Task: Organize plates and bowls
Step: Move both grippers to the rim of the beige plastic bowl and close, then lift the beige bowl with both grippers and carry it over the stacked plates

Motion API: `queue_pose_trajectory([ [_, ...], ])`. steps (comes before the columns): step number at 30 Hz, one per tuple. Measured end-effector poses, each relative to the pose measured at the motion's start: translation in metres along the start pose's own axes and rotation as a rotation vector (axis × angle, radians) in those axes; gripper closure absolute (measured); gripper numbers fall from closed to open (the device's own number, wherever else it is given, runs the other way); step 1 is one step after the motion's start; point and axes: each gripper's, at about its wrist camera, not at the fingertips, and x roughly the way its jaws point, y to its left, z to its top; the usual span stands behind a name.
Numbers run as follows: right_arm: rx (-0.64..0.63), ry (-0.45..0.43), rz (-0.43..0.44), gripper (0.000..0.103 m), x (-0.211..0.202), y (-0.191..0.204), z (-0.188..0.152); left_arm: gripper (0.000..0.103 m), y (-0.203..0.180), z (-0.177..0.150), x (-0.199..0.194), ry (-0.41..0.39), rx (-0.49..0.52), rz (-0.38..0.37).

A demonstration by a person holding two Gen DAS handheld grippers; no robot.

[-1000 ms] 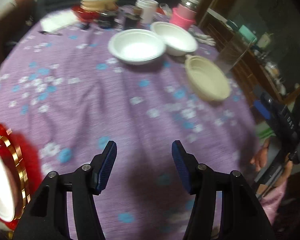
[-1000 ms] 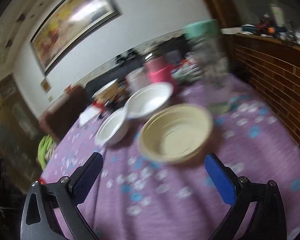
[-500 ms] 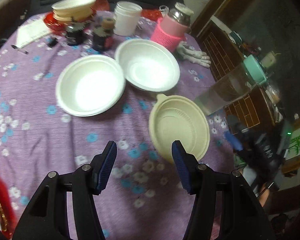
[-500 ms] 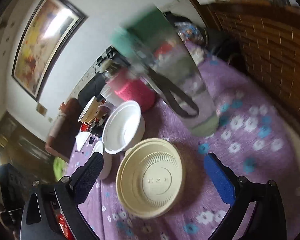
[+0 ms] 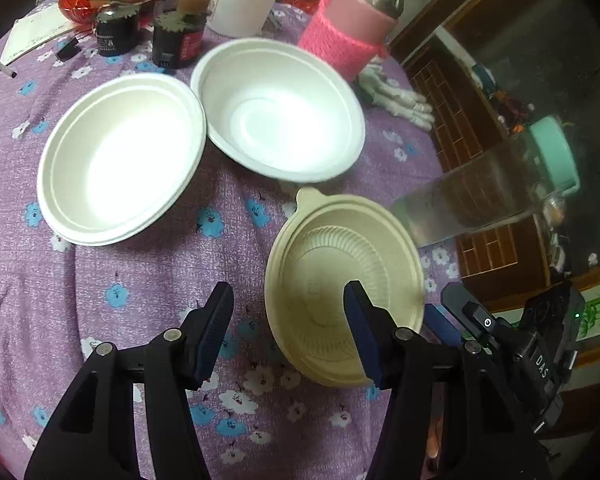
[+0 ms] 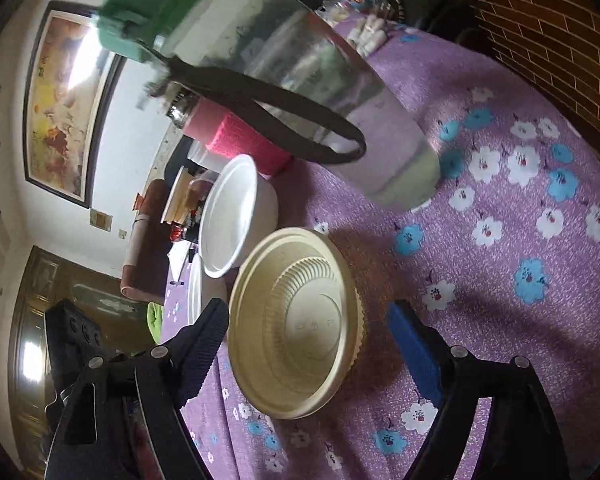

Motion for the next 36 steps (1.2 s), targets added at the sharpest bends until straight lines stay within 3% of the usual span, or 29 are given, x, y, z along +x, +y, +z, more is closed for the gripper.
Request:
queue_pose_trajectory([
  [5,0.022,0.027,-0.027,0.026,0.012,-0.001,-0.001,0.047,-0.003,-0.001,0.011,0.011,-0.008,0.009],
  [17,0.037,0.02,-0.062,0.027,0.031,-0.001,-0.002,0.048,-0.008,-0.005,0.03,0.013,0.012,0.069],
  [20,0.023,0.036,-0.084,0.041,0.037,0.002,-0.004,0.048,-0.009,-0.007,0.03,-0.003,0.029,0.098],
  [22,0.018,0.052,-0.108,0.056,0.044,0.002,-0.005,0.048,-0.008,-0.008,0.031,-0.009,0.033,0.105],
  [24,0.02,0.058,-0.125,0.061,0.049,0.002,-0.006,0.048,-0.007,-0.008,0.033,-0.005,0.032,0.112],
  [27,0.027,0.056,-0.133,0.065,0.052,0.002,-0.006,0.061,-0.006,-0.007,0.036,-0.008,0.036,0.119],
  [30,0.031,0.049,-0.148,0.073,0.052,-0.001,-0.007,0.083,-0.005,-0.006,0.038,-0.005,0.03,0.112],
  [34,0.05,0.057,-0.157,0.083,0.05,-0.012,-0.006,0.094,-0.005,-0.007,0.035,-0.016,0.034,0.111],
  [36,0.044,0.054,-0.16,0.086,0.05,-0.012,-0.007,0.095,-0.003,-0.007,0.033,-0.018,0.033,0.106],
])
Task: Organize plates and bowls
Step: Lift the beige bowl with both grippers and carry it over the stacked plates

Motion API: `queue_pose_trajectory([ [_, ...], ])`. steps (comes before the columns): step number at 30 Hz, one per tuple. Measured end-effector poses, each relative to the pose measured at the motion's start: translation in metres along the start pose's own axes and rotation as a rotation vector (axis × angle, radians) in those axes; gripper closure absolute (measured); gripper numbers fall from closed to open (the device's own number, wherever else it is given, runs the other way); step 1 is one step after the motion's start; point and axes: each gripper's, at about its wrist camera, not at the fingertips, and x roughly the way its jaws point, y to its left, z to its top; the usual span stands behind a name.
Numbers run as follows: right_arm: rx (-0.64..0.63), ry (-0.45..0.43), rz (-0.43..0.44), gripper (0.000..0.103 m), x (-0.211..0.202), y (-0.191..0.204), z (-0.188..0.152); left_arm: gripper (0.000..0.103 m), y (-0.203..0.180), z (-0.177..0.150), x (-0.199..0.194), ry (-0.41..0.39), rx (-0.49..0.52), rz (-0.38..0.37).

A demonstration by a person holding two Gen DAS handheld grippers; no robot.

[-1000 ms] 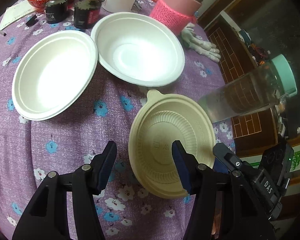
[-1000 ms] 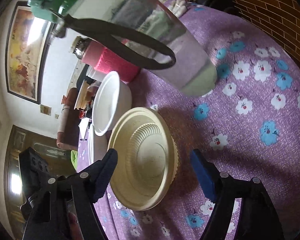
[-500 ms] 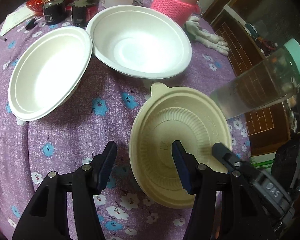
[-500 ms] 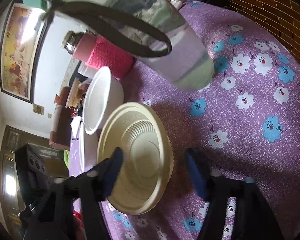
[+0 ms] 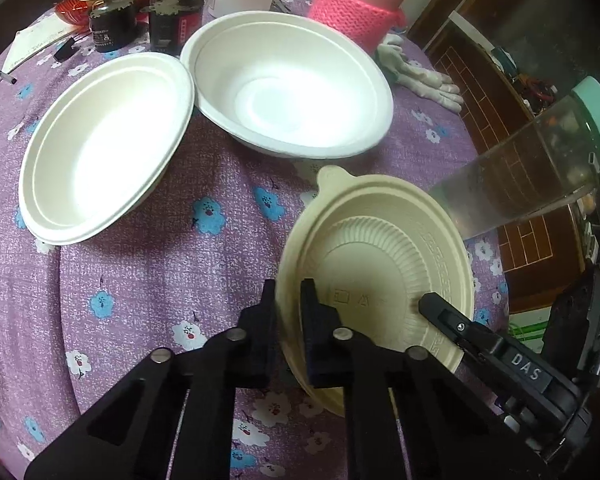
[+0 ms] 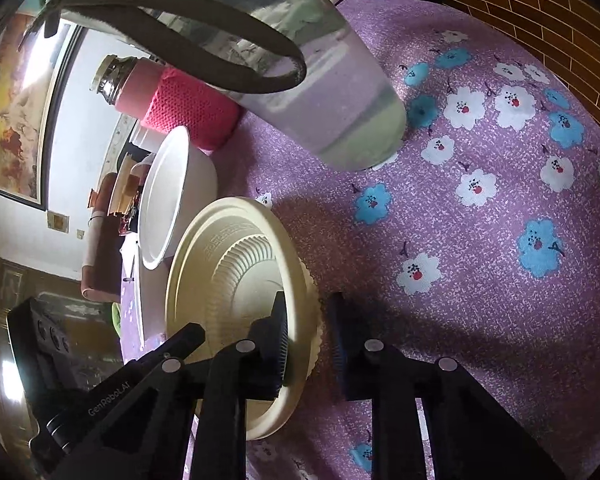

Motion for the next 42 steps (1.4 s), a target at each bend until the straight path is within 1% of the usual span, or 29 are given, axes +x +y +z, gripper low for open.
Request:
queue_pose_trajectory([
  [7,-0.053,-0.028,-0.038,0.09,0.005,0.018,-0.006,0.095,0.003,-0.006,-0.005,-0.001,0.012,0.006],
  [13,-0.078,-0.01,-0.062,0.093,0.01,0.033,-0.017,0.095,0.011,-0.017,-0.02,-0.011,0.013,0.007],
  [18,-0.138,-0.025,-0.082,0.093,0.008,0.055,-0.039,0.095,0.03,-0.029,-0.031,-0.004,-0.011,-0.004],
  [21,-0.176,-0.037,-0.088,0.092,0.004,0.069,-0.055,0.095,0.045,-0.04,-0.044,-0.019,-0.028,-0.009],
  [23,-0.2,-0.044,-0.09,0.093,0.003,0.078,-0.067,0.095,0.053,-0.046,-0.051,-0.03,-0.033,0.001],
  [27,-0.245,-0.016,-0.076,0.091,0.004,0.095,-0.094,0.095,0.075,-0.062,-0.073,-0.067,-0.05,0.018],
  [32,-0.313,0.001,-0.038,0.091,-0.001,0.122,-0.127,0.095,0.109,-0.085,-0.11,-0.145,-0.067,0.052],
  [38,-0.432,0.038,0.01,0.089,-0.002,0.171,-0.171,0.095,0.161,-0.114,-0.16,-0.238,-0.135,0.101],
  [42,-0.523,0.065,0.059,0.088,-0.001,0.213,-0.204,0.094,0.196,-0.137,-0.201,-0.314,-0.185,0.139],
])
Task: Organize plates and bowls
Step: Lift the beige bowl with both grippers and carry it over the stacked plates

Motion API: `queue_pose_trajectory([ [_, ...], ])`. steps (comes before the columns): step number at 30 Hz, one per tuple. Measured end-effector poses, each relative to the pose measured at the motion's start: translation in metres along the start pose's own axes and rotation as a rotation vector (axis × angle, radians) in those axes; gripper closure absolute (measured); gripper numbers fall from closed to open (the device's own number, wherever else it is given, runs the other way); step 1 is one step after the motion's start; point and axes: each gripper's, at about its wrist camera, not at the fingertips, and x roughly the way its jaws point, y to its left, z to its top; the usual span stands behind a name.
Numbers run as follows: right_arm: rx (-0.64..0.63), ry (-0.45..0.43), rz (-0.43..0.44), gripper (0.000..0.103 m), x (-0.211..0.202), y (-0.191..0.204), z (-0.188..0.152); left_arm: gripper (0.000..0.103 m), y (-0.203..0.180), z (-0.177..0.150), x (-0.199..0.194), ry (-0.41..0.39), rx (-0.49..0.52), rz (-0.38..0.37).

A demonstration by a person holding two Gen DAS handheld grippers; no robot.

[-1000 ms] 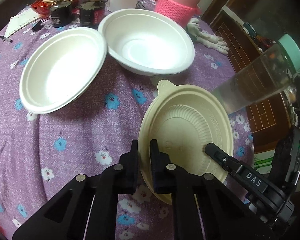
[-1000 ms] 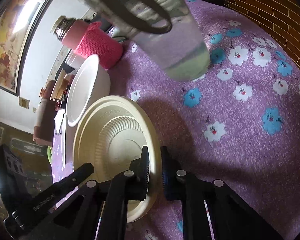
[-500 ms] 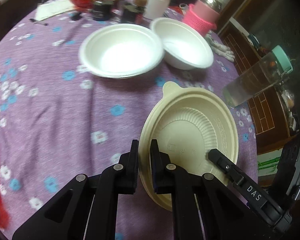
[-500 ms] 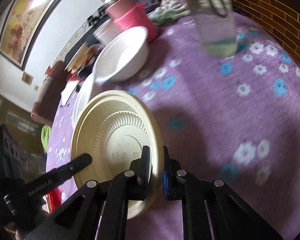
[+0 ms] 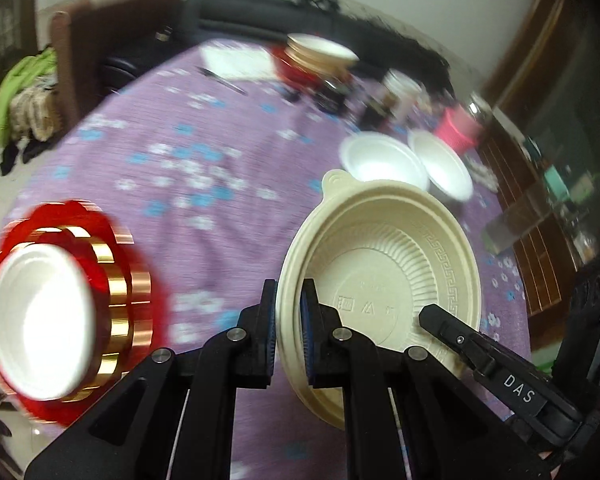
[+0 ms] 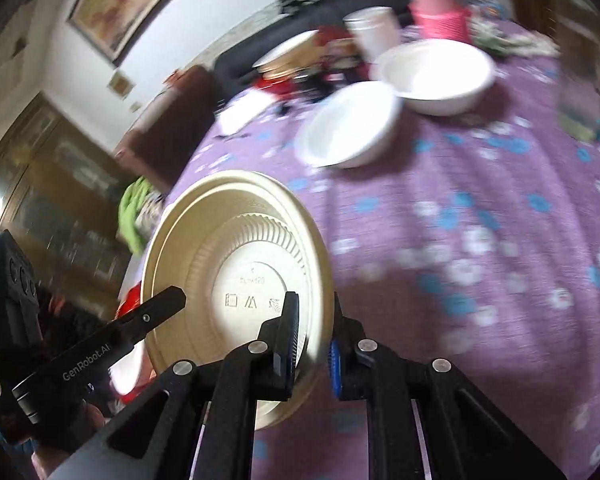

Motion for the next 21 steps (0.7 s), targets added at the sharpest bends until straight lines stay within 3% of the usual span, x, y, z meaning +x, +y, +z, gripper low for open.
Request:
queue_pose_trajectory([
  [10,-0.2,0.068,0.127,0.088,0.027,0.131,-0.019,0.094,0.106,-0.004,-0.06,-0.106,-0.111,0.132],
  [14,-0.271,0.093,0.133,0.088,0.046,0.178,-0.031,0.094,0.144,-0.002,-0.062,-0.111,-0.15,0.195],
  [21,-0.336,0.138,0.09,0.088,0.083,0.219,-0.054,0.094,0.188,-0.01,-0.042,-0.063,-0.205,0.199],
])
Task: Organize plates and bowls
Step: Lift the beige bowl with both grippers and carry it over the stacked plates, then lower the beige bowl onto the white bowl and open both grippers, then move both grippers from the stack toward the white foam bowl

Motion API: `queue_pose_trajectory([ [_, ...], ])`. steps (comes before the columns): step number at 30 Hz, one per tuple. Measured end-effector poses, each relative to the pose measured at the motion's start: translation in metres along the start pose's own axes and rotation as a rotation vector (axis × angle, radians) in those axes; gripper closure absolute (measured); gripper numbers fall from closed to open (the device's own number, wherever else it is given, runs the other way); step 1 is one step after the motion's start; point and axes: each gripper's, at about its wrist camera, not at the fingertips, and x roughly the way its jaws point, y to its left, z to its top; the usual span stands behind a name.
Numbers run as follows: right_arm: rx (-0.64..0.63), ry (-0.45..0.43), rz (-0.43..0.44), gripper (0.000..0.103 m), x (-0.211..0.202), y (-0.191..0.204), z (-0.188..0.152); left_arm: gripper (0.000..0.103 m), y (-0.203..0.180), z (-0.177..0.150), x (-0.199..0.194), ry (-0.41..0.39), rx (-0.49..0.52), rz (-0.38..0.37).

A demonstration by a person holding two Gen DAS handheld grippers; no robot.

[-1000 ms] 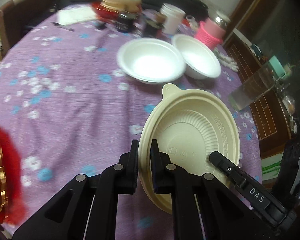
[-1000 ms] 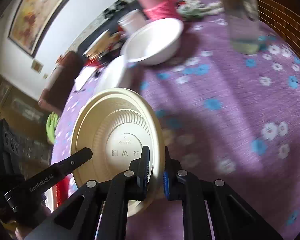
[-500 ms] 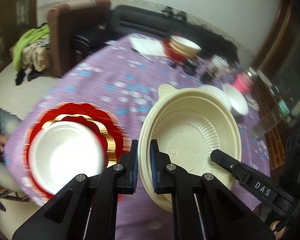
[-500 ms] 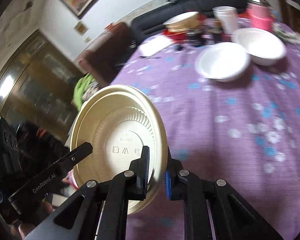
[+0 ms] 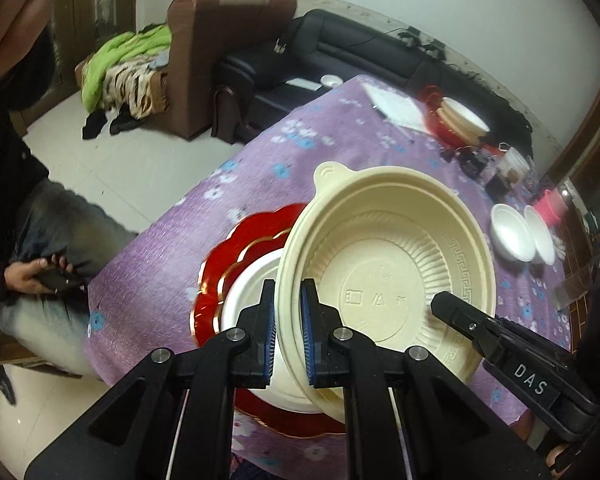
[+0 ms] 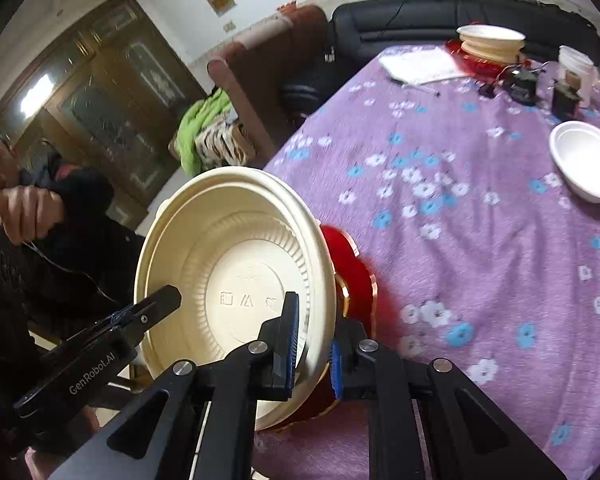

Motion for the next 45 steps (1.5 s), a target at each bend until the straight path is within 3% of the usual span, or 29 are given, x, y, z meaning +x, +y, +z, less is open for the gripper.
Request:
queue_pose_trajectory([
  [8,-0.038,0.068,-0.036,0.087,0.037,0.013,-0.009,0.092,0.017,-0.007,0.014,0.006,0.027,0.075],
  [11,-0.088,0.044,-0.055,0.086,0.041,0.021,-0.014,0.091,0.014,-0.012,0.012,-0.063,0.09,0.19],
  [14,-0.121,-0.012,-0.068,0.074,0.034,0.023,-0.018,0.086,0.011,-0.019,0.006,-0.153,0.148,0.276],
  [16,-0.125,-0.046,-0.069,0.063,0.027,0.021,-0.018,0.072,0.013,-0.025,0.003,-0.206,0.17,0.329],
  [18,-0.122,-0.08,-0.064,0.058,0.018,0.016,-0.018,0.059,0.012,-0.03,-0.003,-0.263,0.188,0.361],
  [19,-0.119,-0.096,-0.054,0.058,0.014,0.013,-0.019,0.05,0.012,-0.035,-0.008,-0.303,0.205,0.382],
  [23,-0.122,-0.189,-0.026,0.057,-0.006,-0.001,-0.021,0.036,0.007,-0.055,-0.026,-0.493,0.279,0.523],
  [25,-0.12,-0.261,-0.013,0.051,-0.02,-0.011,-0.025,0.023,0.004,-0.067,-0.034,-0.579,0.321,0.591],
  [28,-0.101,-0.349,0.006,0.042,-0.039,-0.025,-0.031,0.018,0.007,-0.077,-0.041,-0.63,0.345,0.598],
  [32,-0.093,-0.449,-0.012,0.033,-0.06,-0.046,-0.039,0.018,0.022,-0.084,-0.052,-0.637,0.296,0.538],
  [35,-0.058,-0.538,-0.035,0.018,-0.074,-0.067,-0.046,0.018,0.024,-0.084,-0.059,-0.633,0.266,0.475],
  [38,0.043,-0.629,-0.032,0.005,-0.083,-0.094,-0.05,0.018,0.014,-0.075,-0.06,-0.634,0.275,0.481],
  [39,0.066,-0.641,-0.026,0.0,-0.084,-0.1,-0.051,0.018,0.013,-0.071,-0.061,-0.634,0.273,0.478],
  [45,0.216,-0.624,0.035,0.001,-0.074,-0.146,-0.049,0.018,0.028,-0.023,-0.058,-0.587,0.178,0.548],
])
